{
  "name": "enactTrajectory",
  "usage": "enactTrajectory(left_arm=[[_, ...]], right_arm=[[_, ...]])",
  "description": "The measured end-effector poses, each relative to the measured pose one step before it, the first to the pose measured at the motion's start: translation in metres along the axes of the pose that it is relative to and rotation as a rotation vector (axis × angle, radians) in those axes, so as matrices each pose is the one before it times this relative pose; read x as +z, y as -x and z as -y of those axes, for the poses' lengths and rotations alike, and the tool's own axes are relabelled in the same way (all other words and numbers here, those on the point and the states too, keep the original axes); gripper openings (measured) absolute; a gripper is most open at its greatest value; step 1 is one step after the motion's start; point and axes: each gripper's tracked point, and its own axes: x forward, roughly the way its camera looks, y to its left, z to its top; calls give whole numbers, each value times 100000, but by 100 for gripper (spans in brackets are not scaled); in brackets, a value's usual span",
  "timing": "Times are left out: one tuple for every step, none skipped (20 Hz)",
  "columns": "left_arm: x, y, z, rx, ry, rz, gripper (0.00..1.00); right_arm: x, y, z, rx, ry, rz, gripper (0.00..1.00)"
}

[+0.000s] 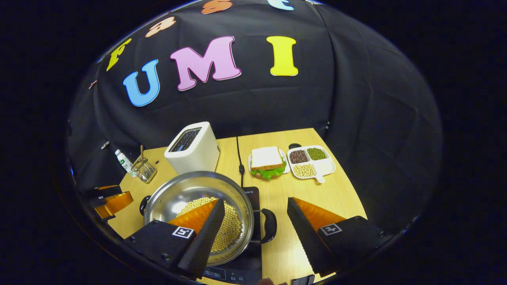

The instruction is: First push the handle of the pot to place it horizontally, then grasp the pot with both hands and set it on the induction cooktop.

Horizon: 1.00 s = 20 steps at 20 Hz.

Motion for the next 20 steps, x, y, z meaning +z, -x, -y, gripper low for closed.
enactTrajectory(left_arm=[[812,793,49,-13,698,3116,96],[654,665,-33,241,742,2599,96],[727,885,-130,570,1046,2848,96],[835,768,-201,295,1261,2729,96],[661,640,-5,401,1344,2127,96],[623,697,-152,390,822,1524,96],[601,515,-249,470,102,1195,96],[790,744,-198,133,-762,2006,96],[736,614,-87,-204,-1085,1915,96],[662,487,-91,-242,-1553,2023,96],[670,516,-142,-126,-1778,1952,96],[388,623,141,-115,-1660,1569,96],[397,576,-68,117,-948,1511,96],[218,538,224,-121,-314,1527,96],[371,571,74,-384,22,2161,95],[339,446,66,-348,382,2246,96],[434,560,41,-112,277,2031,96],[391,492,38,-303,50,1871,96],[425,631,90,-281,-395,1472,96],[197,454,-162,472,-1009,807,96]], right_arm=[[681,691,87,-1329,578,2938,99],[855,748,-121,-1020,1014,3235,99],[833,719,-33,-760,1602,3242,99],[685,743,-5,-891,2147,2893,99],[692,833,-106,-748,2723,2945,99],[599,727,-193,-843,2581,2291,99],[673,824,-323,259,1785,2122,99],[710,737,-585,999,843,2217,99],[554,600,-603,1249,447,1965,99],[505,657,-457,580,522,1804,99],[444,628,-337,-207,834,1443,99],[497,545,-276,-469,344,1848,99],[547,587,-430,-55,-303,1932,99],[555,522,-375,-60,-703,2157,98],[416,463,-366,391,-263,1776,98],[384,370,-285,97,534,1915,99],[360,387,-190,-40,1048,1655,99],[536,479,-193,-1,713,2038,98],[563,472,-215,233,49,1993,99],[467,481,-201,-58,-642,1560,98]])
